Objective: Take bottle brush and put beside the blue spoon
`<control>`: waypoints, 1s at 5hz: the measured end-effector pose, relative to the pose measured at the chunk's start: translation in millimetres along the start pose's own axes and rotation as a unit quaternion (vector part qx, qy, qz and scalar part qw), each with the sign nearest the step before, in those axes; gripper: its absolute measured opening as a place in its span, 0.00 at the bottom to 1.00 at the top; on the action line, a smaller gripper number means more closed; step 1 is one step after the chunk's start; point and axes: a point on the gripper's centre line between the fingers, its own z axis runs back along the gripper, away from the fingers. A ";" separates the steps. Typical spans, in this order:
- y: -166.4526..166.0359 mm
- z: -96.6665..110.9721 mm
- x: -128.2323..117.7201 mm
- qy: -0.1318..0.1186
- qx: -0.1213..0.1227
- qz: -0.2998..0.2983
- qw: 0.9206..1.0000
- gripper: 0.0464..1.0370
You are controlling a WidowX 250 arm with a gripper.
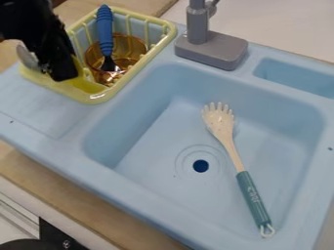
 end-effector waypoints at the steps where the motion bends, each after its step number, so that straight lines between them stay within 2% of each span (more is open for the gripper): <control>1: 1.7 -1.2 -4.1 0.009 0.004 -0.003 1.000 0.06; 4: 14.1 -12.2 -14.5 0.030 0.015 -0.009 0.999 0.06; 5: 20.9 -14.4 -16.2 0.039 0.012 -0.015 0.999 0.10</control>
